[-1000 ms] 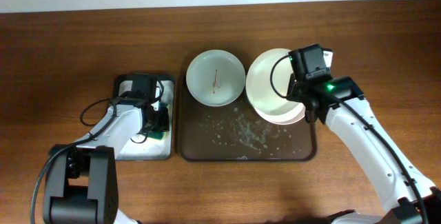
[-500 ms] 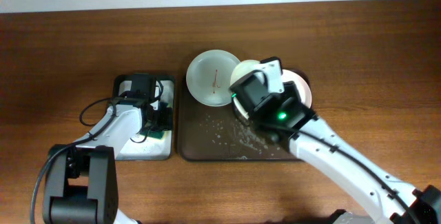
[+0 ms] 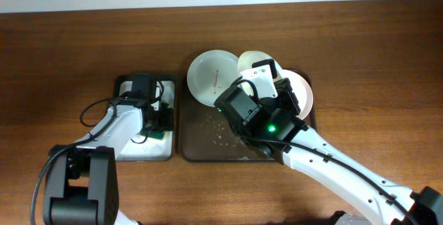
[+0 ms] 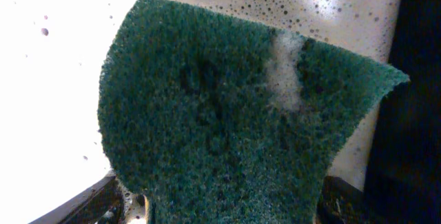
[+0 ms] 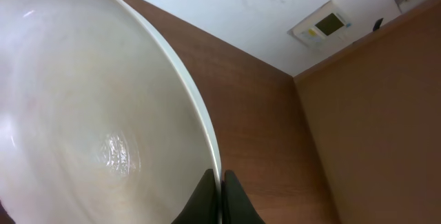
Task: Clean dirty plates on tray and stack at the side
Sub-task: 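Carry the plate right and set it down beside the tray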
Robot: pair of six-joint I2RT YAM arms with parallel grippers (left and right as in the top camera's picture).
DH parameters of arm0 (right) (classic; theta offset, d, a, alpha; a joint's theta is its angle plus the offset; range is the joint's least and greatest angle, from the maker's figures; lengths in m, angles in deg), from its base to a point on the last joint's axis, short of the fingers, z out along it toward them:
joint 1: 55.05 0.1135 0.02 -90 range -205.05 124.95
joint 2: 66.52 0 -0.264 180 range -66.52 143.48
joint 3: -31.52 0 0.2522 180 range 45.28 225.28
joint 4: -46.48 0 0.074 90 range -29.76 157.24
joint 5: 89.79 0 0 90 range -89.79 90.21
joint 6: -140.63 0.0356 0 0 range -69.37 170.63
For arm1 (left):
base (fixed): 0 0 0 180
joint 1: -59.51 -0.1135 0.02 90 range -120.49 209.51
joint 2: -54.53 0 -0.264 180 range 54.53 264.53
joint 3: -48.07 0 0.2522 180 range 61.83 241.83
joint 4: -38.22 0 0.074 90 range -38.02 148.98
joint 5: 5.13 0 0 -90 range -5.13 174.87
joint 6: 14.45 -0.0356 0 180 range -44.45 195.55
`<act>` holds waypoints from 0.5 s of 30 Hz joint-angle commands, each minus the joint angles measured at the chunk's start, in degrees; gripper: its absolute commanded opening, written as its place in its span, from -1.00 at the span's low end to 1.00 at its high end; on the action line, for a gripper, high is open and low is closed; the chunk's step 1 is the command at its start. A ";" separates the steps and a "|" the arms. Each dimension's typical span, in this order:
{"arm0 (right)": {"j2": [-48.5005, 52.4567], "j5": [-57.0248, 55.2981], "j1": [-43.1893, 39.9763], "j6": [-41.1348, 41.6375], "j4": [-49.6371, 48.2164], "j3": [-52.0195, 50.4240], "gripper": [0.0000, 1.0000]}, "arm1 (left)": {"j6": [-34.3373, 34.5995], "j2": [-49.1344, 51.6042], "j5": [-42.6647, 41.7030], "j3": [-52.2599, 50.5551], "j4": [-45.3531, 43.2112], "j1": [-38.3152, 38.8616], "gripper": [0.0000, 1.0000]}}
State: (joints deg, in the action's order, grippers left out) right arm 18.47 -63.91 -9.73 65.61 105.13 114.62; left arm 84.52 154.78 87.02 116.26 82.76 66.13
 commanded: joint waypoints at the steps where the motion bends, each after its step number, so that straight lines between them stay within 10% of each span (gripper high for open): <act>1: -1.42 -0.13 -0.20 4.90 -0.15 1.51 -0.92 | -0.07 1.11 -0.92 -0.92 -0.11 -0.02 0.61; 11: -1.44 31.85 -20.13 13.07 0.55 1.51 -0.92 | -0.07 1.11 -0.92 -0.92 -0.48 -0.02 0.47; 14: -1.44 39.78 -27.89 13.05 1.07 1.51 -0.92 | -0.07 1.11 -0.92 -0.92 -1.25 -0.02 0.04; 15: -1.44 44.85 -32.94 13.00 1.38 1.51 -0.92 | -0.07 1.11 -0.90 -0.92 -2.14 -0.02 -0.38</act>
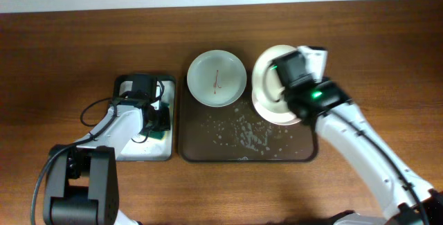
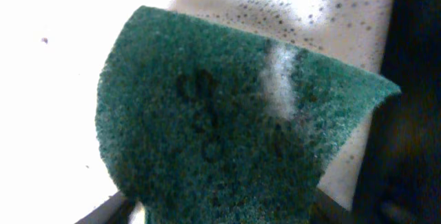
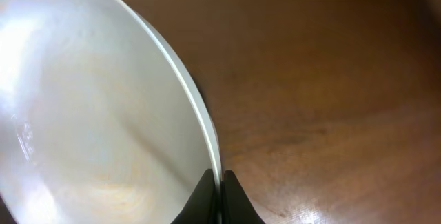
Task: Clean dirty plates on tray and stack at the side
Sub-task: 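Carry the plate right and set it down beside the tray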
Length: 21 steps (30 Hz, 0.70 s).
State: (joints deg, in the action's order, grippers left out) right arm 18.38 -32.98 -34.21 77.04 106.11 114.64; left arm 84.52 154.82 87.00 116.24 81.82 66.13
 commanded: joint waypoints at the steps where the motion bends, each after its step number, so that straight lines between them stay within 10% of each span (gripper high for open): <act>1: -1.36 16.68 -11.26 1.55 0.59 1.49 -0.92 | -0.07 1.07 -0.87 -0.90 -1.77 -0.02 -0.52; 3: -1.33 21.94 -17.33 1.55 1.31 1.46 -0.92 | -0.07 1.07 -0.87 -0.90 -2.73 -0.02 -1.00; 10: -0.20 29.27 -35.23 0.98 3.45 1.31 -0.92 | -0.02 1.07 -0.83 -0.90 -5.77 -0.02 -1.00; 13: 1.38 31.12 -40.24 -0.02 3.37 1.31 -0.92 | -0.02 1.07 -0.87 -0.90 -5.53 -0.02 0.33; 21: 11.98 31.52 -48.00 0.02 -0.28 1.31 -0.92 | -0.04 1.07 -0.90 -0.90 -2.80 -0.02 0.52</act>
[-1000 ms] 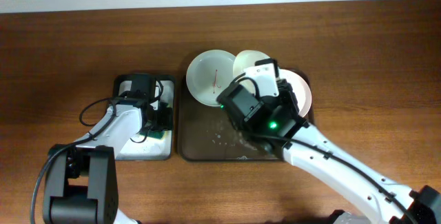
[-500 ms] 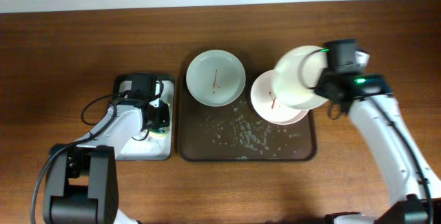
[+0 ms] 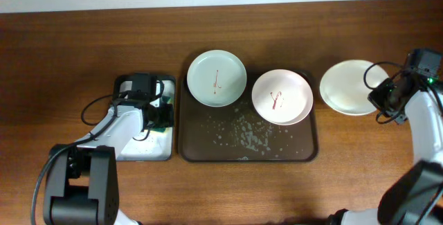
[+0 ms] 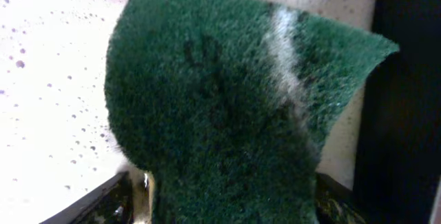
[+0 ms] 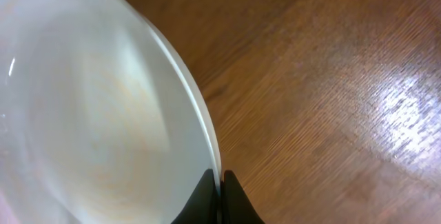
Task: Clean dirty plates on tray and stack at the side
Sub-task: 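Carry the plate right and set it down beside the tray, then reach right gripper back and grip the pale green plate's rim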
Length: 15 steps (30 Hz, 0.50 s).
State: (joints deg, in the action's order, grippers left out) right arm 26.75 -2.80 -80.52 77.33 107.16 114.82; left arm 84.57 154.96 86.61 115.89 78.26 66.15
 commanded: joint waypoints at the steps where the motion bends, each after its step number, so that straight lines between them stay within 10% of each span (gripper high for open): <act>1: 4.24 1.29 -1.92 -0.28 -1.66 1.14 -0.92 | -0.09 0.94 -0.50 -0.55 0.81 -0.04 0.52; 7: 6.16 2.58 -2.27 -0.31 -3.56 1.14 -0.91 | -0.07 0.94 -0.50 -0.55 0.79 -0.04 0.55; 9: 6.12 8.04 -2.27 -2.51 -4.63 1.16 -0.38 | -0.09 0.94 -0.48 -0.55 0.74 -0.04 0.60; 15: 6.10 28.17 1.18 -11.37 -7.34 1.68 -0.12 | -0.09 0.94 -0.50 -0.55 0.76 -0.04 0.61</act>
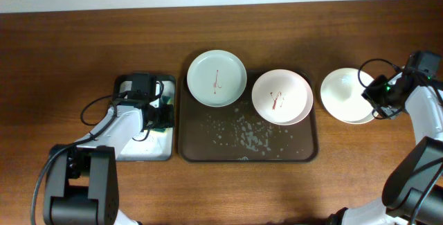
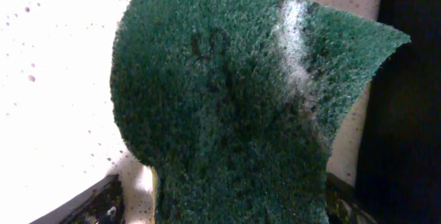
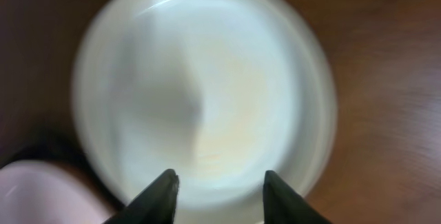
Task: Clean dirty plates on tray and stack at the side
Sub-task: 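Reach right gripper back and grip the pale green plate's rim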
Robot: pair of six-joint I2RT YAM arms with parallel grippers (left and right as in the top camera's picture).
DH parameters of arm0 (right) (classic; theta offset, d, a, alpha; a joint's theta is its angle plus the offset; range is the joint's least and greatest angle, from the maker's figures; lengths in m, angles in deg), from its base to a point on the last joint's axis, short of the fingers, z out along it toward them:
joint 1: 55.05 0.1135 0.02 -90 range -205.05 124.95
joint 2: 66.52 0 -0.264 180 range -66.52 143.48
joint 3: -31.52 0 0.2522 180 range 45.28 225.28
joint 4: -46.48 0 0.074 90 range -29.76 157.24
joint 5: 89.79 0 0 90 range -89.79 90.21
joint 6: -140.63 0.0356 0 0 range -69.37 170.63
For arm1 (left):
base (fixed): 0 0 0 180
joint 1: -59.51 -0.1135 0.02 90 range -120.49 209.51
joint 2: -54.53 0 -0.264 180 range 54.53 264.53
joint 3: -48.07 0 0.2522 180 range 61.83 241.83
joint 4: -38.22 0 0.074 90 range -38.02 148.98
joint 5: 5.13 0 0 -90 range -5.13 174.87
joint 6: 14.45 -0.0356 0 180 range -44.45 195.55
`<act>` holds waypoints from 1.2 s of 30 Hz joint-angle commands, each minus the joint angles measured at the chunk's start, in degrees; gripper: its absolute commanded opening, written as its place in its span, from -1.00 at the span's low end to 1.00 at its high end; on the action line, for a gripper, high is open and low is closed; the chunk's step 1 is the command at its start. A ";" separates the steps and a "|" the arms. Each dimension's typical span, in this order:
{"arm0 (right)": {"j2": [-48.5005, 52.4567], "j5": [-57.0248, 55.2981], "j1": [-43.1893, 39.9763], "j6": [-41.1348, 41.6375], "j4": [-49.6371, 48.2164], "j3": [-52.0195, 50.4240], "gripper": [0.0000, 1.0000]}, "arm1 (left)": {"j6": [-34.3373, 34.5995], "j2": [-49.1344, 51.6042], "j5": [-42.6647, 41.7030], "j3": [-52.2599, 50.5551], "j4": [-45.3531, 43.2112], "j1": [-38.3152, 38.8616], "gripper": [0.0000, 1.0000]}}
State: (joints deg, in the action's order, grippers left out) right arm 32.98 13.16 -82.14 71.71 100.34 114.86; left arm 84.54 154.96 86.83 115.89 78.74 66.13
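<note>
A clean white plate [image 1: 347, 95] lies flat on the table right of the dark tray [image 1: 208, 152]. My right gripper [image 1: 379, 95] hovers open over its right rim, and in the wrist view the plate [image 3: 207, 86] fills the frame beyond the spread fingertips [image 3: 164, 182]. Two dirty plates stand on the tray: a pale green one [image 1: 217, 78] and a pink one [image 1: 282, 97], both with red smears. My left gripper [image 1: 160, 118] is shut on a green scouring sponge [image 2: 234, 107] over the white soap tray [image 1: 142, 149].
Soap suds and droplets are scattered on the dark tray's floor [image 1: 239, 131]. Bare wooden table [image 1: 69, 52] surrounds both trays. The left arm's cable [image 1: 93, 111] loops beside the soap tray.
My right gripper has opened and let go of the white plate, which now lies flat on the table. The left gripper still holds the sponge in the same place.
My right gripper held the white plate by its rim over the dark tray. It then carried the plate rightward, over the pink plate and out to the table's right side. It now has set it down and opened. The left gripper kept the sponge throughout.
</note>
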 commanded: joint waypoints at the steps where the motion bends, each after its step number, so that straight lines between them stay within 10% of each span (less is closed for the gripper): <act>1: -0.13 14.10 4.09 -7.78 -0.55 1.92 -0.09 | -0.07 0.94 -0.70 -0.55 0.28 -0.02 0.61; 20: 6.34 1.64 42.01 -19.15 -12.28 9.09 0.14 | -0.04 0.94 -0.72 -0.55 0.28 -0.02 0.64; 36: 19.43 0.81 44.76 -10.93 -21.94 9.09 -0.10 | -0.04 0.94 -0.72 -0.55 0.28 -0.02 0.64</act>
State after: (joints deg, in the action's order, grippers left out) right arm 50.82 13.16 -37.53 59.12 78.61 123.28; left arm 84.54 154.96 87.04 115.89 78.74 66.13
